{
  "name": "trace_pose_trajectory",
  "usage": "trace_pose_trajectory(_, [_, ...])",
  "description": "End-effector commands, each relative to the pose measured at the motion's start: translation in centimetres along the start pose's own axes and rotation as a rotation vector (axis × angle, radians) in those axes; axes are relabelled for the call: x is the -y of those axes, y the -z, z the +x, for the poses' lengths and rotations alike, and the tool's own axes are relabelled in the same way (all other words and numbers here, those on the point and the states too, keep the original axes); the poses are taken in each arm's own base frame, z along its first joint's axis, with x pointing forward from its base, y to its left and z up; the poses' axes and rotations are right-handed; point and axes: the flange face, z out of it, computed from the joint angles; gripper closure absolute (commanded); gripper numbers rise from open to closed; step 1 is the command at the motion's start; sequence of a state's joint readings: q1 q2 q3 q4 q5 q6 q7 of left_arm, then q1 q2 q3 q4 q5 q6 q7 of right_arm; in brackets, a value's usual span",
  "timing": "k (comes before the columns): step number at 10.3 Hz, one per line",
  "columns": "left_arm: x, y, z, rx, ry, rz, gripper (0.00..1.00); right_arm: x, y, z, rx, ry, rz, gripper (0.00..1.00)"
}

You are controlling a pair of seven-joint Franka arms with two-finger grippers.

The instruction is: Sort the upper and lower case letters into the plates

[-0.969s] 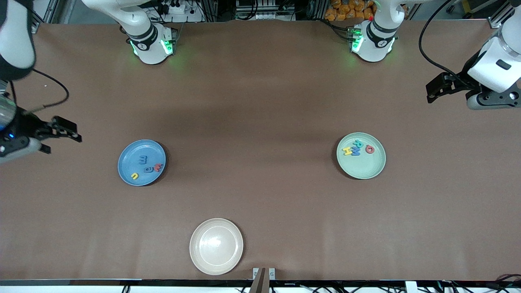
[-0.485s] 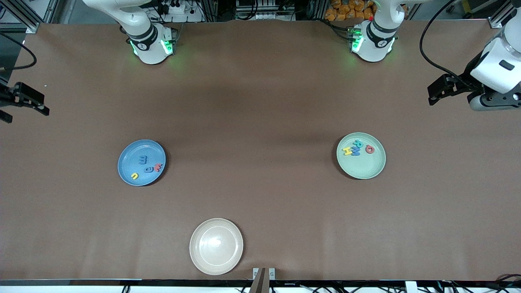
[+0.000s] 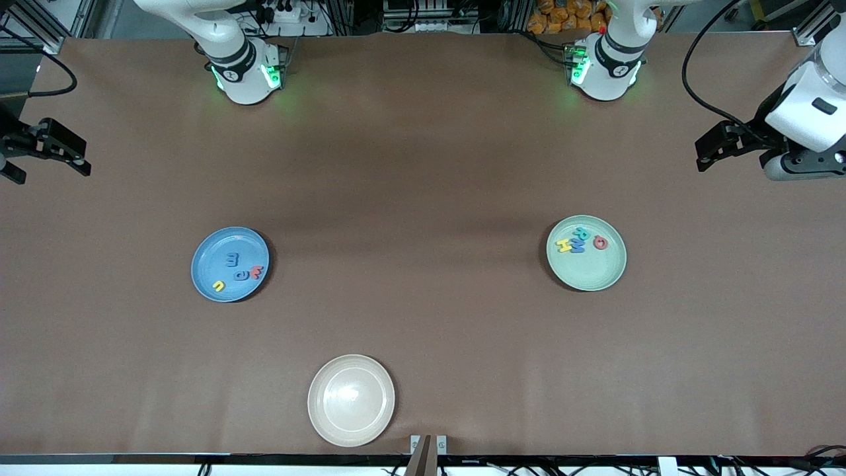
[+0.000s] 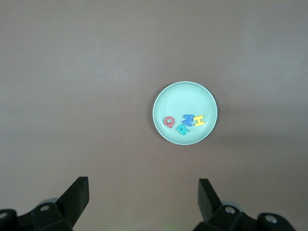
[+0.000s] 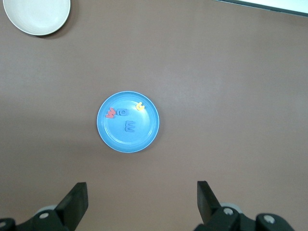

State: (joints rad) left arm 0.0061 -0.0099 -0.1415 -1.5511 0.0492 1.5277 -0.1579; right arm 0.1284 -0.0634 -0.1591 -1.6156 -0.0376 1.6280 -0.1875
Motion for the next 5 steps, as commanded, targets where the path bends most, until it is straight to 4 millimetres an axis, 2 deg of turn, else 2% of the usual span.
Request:
trace_pose_trajectory(1, [0.20, 0.17, -0.13, -0.011, -0.013, -0.028, 0.00, -0.48, 0.59, -0.39, 0.002, -0.025, -0.008, 0.00])
trace_pose_trajectory(5, [0.25, 0.18, -0.10, -0.013, -0.014, -0.024, 0.00, -0.58, 1.19, -0.31, -0.011, -0.091, 0.036, 0.00])
